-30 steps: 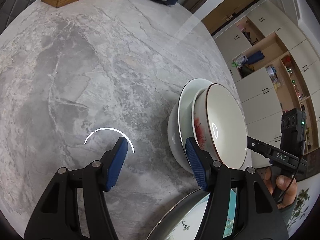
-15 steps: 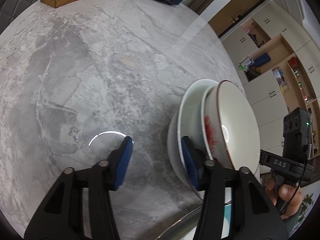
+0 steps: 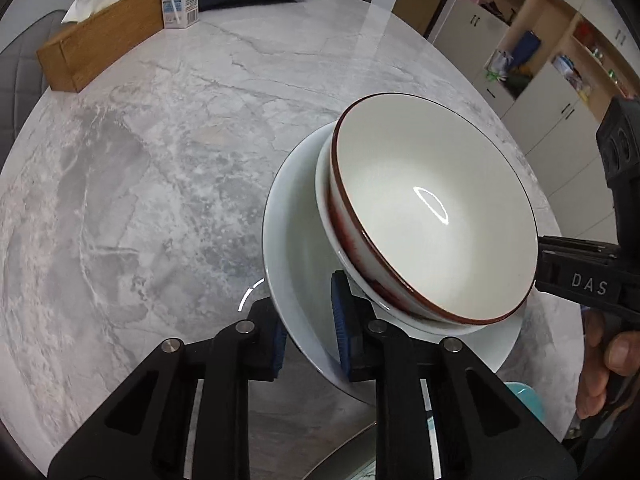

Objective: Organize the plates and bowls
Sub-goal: 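Lift the bowl stack with both tools and carry it over the plate stack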

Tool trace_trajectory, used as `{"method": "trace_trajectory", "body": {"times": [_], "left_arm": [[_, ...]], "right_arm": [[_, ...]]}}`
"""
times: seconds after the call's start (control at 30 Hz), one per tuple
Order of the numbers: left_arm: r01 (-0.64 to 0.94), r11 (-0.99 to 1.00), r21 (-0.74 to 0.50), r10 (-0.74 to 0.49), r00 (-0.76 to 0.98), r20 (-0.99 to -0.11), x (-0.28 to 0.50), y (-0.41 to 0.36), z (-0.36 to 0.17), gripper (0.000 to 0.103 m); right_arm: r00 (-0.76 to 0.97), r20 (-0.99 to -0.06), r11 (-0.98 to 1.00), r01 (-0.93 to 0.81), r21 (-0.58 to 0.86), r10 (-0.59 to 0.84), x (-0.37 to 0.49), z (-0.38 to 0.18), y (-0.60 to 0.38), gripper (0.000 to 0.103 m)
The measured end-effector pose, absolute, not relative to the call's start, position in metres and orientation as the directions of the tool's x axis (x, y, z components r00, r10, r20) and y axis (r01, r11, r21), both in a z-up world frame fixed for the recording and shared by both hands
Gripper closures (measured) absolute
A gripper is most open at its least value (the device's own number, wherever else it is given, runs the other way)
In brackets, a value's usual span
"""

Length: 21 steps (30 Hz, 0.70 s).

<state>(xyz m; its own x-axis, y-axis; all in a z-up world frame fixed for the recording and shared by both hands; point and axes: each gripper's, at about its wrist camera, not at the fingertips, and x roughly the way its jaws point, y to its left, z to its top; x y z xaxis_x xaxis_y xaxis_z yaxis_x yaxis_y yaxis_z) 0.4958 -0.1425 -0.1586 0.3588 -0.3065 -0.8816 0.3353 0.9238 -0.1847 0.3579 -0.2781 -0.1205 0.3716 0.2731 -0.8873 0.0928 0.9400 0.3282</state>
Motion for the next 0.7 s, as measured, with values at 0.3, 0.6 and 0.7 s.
{"method": "trace_trajectory", "body": {"times": [0.3, 0.6, 0.7], "left_arm": [[0.326, 0.917, -0.229, -0.339, 0.338, -0.878, 0.494, -0.129, -0.158, 0.087], [0.320, 0.913, -0.251, -0.358, 0.338, -0.870, 0.491, -0.127, -0.158, 0.087], [0.324, 0.915, -0.240, -0.351, 0.344, -0.871, 0.490, -0.128, -0.156, 0.087]], "right_arm": [[0.379, -0.891, 0.951, 0.079, 0.299, 0.249, 0.358, -0.119, -0.276, 0.090], [0.384, -0.890, 0.951, 0.083, 0.297, 0.245, 0.356, -0.119, -0.277, 0.091], [0.382, -0.891, 0.950, 0.085, 0.300, 0.247, 0.355, -0.119, -0.278, 0.091]]}}
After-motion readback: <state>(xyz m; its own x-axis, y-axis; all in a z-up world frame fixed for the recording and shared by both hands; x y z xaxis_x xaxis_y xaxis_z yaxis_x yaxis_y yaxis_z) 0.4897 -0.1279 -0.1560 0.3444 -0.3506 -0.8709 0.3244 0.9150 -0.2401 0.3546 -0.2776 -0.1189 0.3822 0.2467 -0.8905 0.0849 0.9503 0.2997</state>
